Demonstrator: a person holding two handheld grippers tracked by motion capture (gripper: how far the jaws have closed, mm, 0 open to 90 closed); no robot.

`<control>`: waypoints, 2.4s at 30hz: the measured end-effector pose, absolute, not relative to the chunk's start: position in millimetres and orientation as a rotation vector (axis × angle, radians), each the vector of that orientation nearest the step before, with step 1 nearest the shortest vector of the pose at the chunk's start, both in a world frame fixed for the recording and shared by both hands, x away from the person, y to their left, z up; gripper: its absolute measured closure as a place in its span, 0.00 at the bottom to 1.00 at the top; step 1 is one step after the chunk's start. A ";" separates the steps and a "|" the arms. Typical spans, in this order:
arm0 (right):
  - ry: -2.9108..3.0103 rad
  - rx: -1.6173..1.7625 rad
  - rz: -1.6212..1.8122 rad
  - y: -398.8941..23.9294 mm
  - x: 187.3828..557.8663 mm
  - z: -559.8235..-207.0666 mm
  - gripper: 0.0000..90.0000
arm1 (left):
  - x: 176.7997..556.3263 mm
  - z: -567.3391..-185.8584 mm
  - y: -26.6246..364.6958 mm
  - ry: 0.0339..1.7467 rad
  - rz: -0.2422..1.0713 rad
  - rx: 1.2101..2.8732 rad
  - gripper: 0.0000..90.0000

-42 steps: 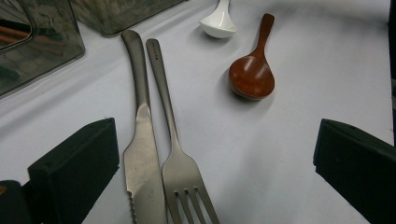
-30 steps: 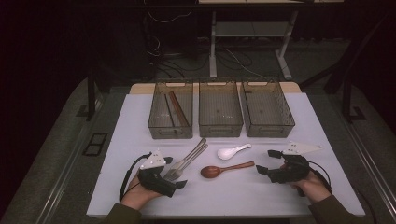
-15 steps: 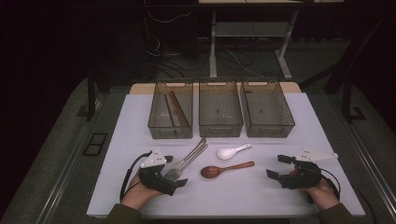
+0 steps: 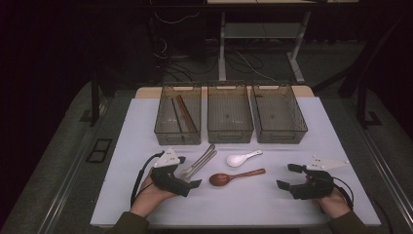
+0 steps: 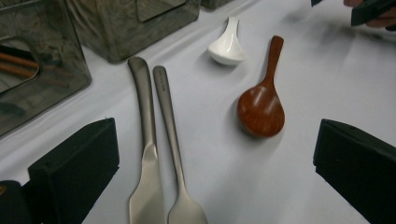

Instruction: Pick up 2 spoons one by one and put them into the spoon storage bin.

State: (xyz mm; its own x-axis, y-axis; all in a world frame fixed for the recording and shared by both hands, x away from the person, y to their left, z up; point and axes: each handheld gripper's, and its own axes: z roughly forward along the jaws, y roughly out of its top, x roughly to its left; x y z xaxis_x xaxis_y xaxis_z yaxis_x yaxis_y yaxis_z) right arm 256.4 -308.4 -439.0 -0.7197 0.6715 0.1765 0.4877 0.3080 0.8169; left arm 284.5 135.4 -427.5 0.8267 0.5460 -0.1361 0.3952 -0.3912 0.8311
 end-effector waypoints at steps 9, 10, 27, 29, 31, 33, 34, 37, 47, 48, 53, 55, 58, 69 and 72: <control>2.382 1.081 1.376 -308.9 256.4 -438.2 0.21 | 296.8 -423.0 110.3 0.662 0.165 2.042 0.00; 2.378 1.077 1.375 -309.1 256.4 -437.8 0.21 | 297.6 -422.6 107.9 0.658 0.159 2.042 0.00; 2.350 1.110 1.387 -311.0 258.5 -438.5 0.21 | 318.3 -424.1 56.4 0.621 0.130 2.053 0.03; 2.347 1.104 1.386 -311.2 258.9 -438.5 0.21 | 319.4 -425.5 52.1 0.622 0.129 2.056 0.05; 2.348 1.098 1.383 -311.0 258.9 -438.5 0.21 | 318.1 -427.0 50.1 0.617 0.129 2.063 0.08; 2.347 1.092 1.384 -310.9 258.8 -438.2 0.21 | 315.6 -428.4 49.1 0.599 0.132 2.085 0.15; 2.347 1.091 1.386 -310.9 258.8 -438.1 0.21 | 314.1 -429.0 48.8 0.602 0.133 2.091 0.16; 2.344 1.090 1.381 -311.0 259.2 -438.1 0.21 | 311.6 -430.4 48.9 0.574 0.110 2.131 0.24; 2.354 1.082 1.366 -310.6 259.1 -438.5 0.21 | 309.9 -435.9 54.0 0.592 0.067 2.159 0.50; 2.354 1.081 1.367 -310.6 259.1 -438.5 0.21 | 310.3 -436.4 54.6 0.599 0.065 2.160 0.52; 2.355 1.081 1.365 -310.7 259.4 -438.6 0.21 | 312.2 -439.5 57.1 0.606 0.047 2.192 0.57; 2.356 1.078 1.363 -310.7 259.3 -438.6 0.21 | 312.4 -440.3 57.2 0.611 0.039 2.198 0.58; 2.358 1.074 1.359 -310.6 259.2 -438.6 0.21 | 312.3 -441.3 57.6 0.611 0.034 2.202 0.58; 2.368 1.068 1.337 -309.7 259.4 -439.4 0.21 | 308.6 -441.9 57.2 0.604 0.037 2.256 0.55; 2.368 1.068 1.335 -309.7 259.5 -439.5 0.21 | 307.9 -441.6 56.4 0.597 0.045 2.277 0.55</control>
State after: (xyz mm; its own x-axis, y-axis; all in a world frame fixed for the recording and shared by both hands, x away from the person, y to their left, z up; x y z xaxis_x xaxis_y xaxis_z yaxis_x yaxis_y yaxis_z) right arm 259.5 -309.7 -439.5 -0.7118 0.6855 0.1528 0.4856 0.3231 0.8123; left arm 307.9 56.4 -441.6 0.8896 0.4320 -0.1480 0.4047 -0.5958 0.6937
